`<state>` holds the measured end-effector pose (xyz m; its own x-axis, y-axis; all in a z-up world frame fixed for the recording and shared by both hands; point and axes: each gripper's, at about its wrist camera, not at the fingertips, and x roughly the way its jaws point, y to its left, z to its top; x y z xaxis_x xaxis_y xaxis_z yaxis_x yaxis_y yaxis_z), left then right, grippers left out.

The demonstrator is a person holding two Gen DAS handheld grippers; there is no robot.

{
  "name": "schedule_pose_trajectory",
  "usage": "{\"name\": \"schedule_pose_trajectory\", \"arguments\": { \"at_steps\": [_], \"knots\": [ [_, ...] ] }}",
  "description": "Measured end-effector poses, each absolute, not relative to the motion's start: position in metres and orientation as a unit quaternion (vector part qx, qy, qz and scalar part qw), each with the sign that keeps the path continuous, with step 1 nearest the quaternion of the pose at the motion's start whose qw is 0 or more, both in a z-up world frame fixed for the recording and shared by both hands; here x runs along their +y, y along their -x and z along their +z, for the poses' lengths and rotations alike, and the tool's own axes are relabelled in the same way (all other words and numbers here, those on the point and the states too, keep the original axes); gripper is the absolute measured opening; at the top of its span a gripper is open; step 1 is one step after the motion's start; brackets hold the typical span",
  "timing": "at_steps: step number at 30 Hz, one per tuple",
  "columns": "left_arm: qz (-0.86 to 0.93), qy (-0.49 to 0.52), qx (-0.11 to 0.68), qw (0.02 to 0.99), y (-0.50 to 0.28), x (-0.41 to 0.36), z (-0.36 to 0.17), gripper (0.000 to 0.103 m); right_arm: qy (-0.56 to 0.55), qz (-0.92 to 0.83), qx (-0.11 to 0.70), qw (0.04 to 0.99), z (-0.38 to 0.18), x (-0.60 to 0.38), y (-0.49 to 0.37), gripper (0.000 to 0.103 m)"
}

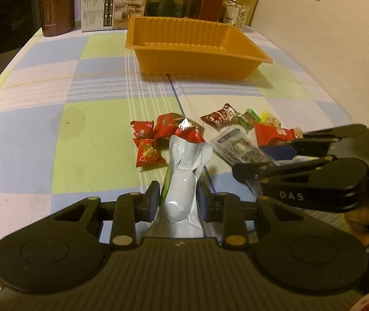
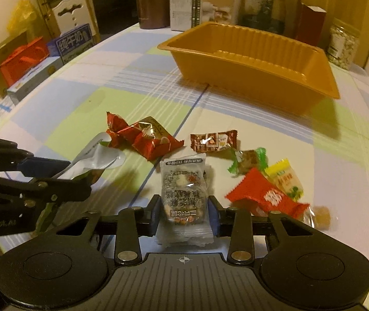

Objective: Organize snacks
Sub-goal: 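Grasp the clear nut snack packet with the right tool while the left tool holds the pouch, then carry both snacks over the orange tray and open both tools to drop them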

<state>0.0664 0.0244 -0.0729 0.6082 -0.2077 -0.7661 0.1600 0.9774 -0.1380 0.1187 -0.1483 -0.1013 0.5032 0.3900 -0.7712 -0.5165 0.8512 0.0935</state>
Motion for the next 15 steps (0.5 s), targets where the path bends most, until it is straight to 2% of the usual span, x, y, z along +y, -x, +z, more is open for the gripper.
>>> {"name": "schedule_pose_trajectory", "arguments": {
  "at_steps": [9,15],
  "knots": [
    [-0.115,0.026,0.414,0.902,-0.078,0.017,-0.05,0.028,0.01,0.232,0.411,0.881,-0.071,-0.172,-0.102,0.038],
    [-0.127,0.03,0.391,0.911,-0.114,0.012,-0.023,0.028,-0.004,0.214,0.378,0.901,-0.037,-0.181,-0.131,0.038]
  ]
}}
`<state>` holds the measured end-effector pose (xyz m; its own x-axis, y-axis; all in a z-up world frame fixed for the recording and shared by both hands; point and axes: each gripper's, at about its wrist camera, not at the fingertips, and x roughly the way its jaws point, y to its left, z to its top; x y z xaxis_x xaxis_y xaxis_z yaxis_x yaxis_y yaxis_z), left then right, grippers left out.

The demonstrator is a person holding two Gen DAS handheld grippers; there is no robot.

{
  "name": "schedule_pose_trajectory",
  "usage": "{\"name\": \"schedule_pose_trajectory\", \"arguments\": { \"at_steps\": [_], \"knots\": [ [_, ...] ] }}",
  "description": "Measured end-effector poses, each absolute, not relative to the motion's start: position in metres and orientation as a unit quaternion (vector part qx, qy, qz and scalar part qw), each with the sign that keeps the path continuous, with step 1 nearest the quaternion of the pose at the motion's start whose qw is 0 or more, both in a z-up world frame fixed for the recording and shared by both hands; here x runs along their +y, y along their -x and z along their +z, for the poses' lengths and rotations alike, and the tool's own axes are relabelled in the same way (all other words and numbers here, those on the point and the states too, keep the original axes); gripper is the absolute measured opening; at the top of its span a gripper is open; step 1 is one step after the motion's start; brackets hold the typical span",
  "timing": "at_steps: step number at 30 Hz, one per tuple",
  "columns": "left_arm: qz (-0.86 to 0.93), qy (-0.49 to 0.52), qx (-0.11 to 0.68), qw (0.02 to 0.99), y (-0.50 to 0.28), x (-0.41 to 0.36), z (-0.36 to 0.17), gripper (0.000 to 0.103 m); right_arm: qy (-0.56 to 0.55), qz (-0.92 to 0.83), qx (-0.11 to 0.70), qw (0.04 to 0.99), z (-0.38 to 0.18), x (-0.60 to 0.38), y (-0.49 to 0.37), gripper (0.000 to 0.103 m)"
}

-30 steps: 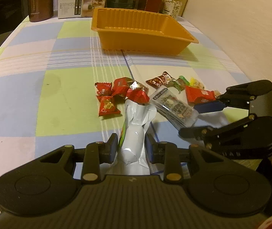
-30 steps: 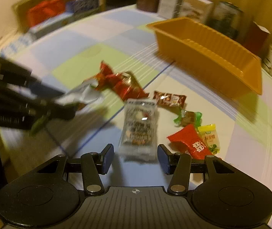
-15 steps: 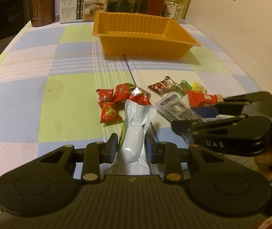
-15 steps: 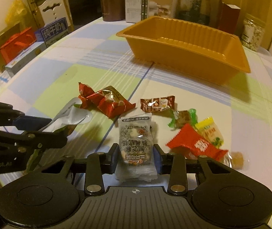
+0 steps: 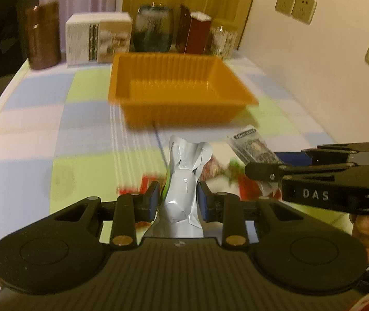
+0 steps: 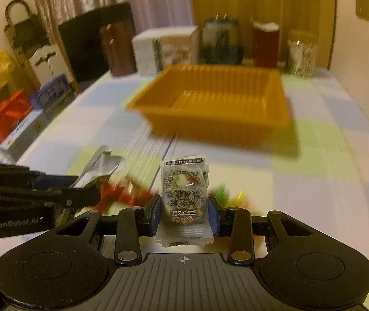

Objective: Organize snacks
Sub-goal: 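Carry both snacks over the orange tray and open both tools to drop them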

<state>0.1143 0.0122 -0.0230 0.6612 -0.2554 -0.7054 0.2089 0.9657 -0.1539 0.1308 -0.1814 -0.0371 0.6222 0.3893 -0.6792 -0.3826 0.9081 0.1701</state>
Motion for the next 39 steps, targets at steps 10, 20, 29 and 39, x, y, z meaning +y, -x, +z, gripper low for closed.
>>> {"name": "schedule_pose_trajectory", "arguments": {
  "at_steps": [10,20,29,39],
  "knots": [
    [-0.135,0.037,0.353,0.925,-0.211,0.003,0.016,0.028,-0.046,0.185,0.337,0.922,0.01,-0.191,-0.226,0.038],
    [-0.119,0.059,0.364,0.922,-0.288,0.008,0.004,0.028,-0.098,0.154,0.36,0.915,0.002,-0.204,-0.293,0.038],
    [-0.11,0.062,0.366,0.922,-0.317,0.003,-0.005,0.028,-0.122,0.138,0.373,0.909,-0.011,-0.211,-0.309,0.038],
    [-0.091,0.068,0.355,0.928,-0.308,0.015,-0.007,0.043,-0.128,0.135,0.38,0.906,-0.017,-0.213,-0.31,0.038]
  ]
}}
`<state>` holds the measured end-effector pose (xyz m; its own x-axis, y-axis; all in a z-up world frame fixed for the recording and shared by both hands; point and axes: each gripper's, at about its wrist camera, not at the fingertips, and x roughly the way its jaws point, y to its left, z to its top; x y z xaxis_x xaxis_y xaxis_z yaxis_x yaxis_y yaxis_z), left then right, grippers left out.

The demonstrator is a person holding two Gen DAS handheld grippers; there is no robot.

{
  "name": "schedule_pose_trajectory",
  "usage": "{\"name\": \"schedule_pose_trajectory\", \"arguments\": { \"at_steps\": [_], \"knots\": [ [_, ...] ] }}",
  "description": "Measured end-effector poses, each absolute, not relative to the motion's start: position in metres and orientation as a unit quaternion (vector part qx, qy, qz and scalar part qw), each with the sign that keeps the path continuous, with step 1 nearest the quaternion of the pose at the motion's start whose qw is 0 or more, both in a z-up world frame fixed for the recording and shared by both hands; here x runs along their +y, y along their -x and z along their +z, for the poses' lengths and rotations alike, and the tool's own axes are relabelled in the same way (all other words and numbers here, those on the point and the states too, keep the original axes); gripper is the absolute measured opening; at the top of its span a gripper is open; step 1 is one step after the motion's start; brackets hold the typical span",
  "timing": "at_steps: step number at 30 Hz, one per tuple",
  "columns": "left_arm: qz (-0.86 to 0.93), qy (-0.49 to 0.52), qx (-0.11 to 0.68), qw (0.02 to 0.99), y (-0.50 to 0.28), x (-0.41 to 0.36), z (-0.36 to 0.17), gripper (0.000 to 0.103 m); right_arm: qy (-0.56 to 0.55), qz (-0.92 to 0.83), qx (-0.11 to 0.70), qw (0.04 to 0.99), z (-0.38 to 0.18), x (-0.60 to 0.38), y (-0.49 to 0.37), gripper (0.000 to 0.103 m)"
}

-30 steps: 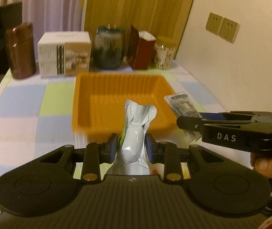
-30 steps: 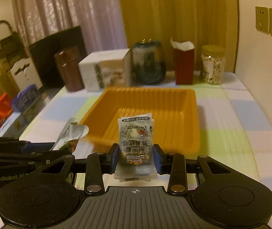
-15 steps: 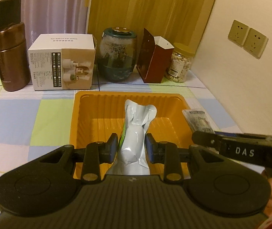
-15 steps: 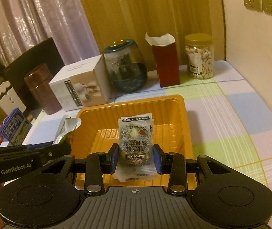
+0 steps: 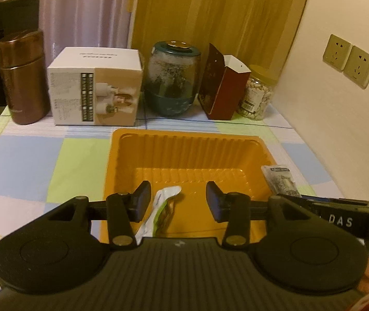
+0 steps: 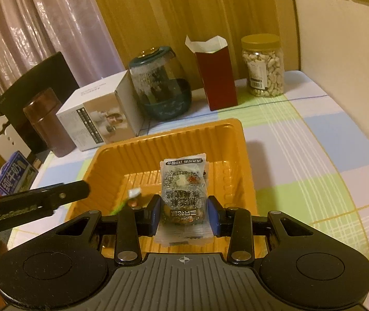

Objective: Organize snacks
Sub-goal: 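Carry both snacks over the orange tray and open both tools to drop them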

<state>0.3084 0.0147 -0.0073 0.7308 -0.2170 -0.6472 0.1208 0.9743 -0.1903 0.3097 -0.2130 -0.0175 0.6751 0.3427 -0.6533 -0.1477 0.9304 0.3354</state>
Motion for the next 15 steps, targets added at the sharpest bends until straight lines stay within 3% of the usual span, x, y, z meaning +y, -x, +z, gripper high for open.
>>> {"name": "schedule_pose_trajectory", "arguments": {
  "at_steps": [11,14,15],
  "knots": [
    [-0.072,0.072,0.349,0.932,-0.268,0.038,0.001,0.05,-0.154,0.151,0.358,0.909,-0.018,-0.209,-0.314,0.039],
    [-0.065,0.067,0.349,0.932,-0.252,0.041,0.002,0.055,-0.165,0.145,0.34,0.914,-0.014,-0.213,-0.311,0.069],
    [-0.062,0.067,0.35,0.932,-0.247,0.042,0.002,0.057,-0.167,0.141,0.336,0.916,-0.012,-0.215,-0.307,0.069]
  ]
}}
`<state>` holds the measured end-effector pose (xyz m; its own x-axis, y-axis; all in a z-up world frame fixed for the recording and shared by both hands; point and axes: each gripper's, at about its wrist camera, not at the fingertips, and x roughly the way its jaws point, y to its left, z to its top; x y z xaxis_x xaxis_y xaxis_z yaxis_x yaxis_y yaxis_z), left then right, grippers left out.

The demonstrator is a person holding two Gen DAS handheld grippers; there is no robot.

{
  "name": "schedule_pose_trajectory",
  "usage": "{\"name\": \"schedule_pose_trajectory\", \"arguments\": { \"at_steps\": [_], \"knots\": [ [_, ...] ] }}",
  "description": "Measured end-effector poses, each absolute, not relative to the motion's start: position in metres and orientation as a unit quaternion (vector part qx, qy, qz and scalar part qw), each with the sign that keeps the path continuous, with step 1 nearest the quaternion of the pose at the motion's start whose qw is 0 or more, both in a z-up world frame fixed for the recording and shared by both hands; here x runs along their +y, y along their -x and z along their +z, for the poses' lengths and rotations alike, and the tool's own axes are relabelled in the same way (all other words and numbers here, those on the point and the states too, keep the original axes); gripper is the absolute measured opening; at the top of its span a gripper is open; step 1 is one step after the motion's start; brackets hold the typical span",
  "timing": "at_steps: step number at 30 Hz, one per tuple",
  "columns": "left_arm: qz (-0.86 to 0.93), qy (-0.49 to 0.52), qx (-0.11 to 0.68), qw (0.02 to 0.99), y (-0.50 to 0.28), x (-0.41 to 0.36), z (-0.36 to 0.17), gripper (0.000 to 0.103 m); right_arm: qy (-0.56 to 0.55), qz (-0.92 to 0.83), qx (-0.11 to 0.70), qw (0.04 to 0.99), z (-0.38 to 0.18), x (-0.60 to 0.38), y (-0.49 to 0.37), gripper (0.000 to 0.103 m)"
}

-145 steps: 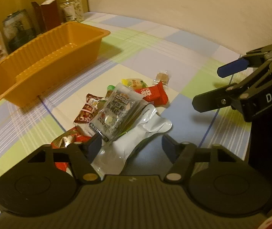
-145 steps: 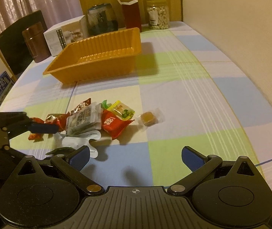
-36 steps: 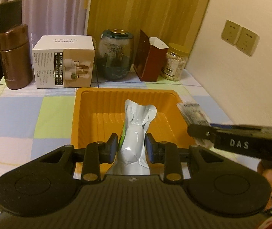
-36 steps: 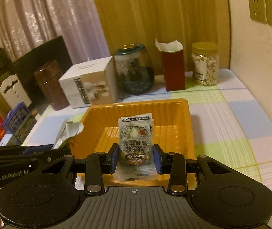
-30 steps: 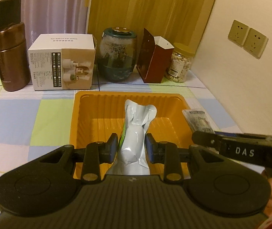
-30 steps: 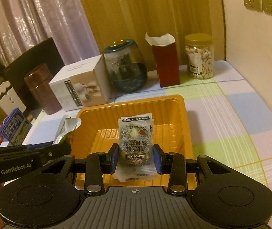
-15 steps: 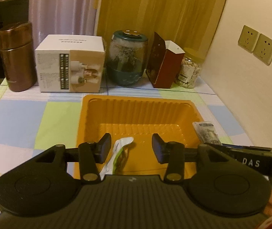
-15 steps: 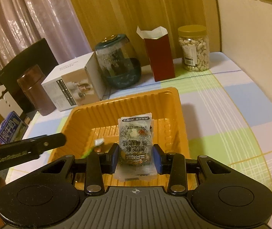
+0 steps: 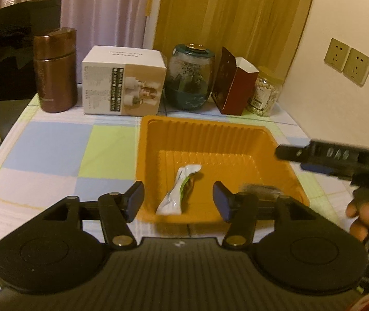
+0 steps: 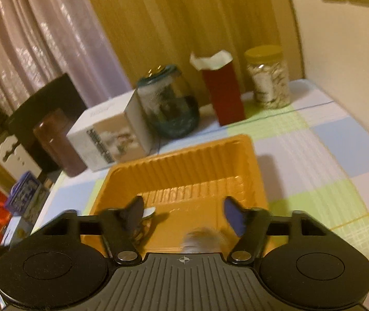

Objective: Organize snacks
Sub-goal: 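Carry both snacks over the orange tray and open both tools to drop them, then withdraw both open tools from the tray back toward the remaining candies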

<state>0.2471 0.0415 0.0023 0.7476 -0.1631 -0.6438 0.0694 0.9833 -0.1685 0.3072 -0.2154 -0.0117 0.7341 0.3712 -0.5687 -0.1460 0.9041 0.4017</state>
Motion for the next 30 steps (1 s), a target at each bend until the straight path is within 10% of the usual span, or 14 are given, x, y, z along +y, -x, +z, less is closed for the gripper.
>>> {"name": "schedule_pose_trajectory", "arguments": {
  "at_steps": [30],
  "knots": [
    [-0.03,0.064,0.378,0.923,-0.036,0.056,-0.003,0.068,-0.164,0.104,0.366,0.91,0.002,-0.237,-0.048,0.069]
  ]
}}
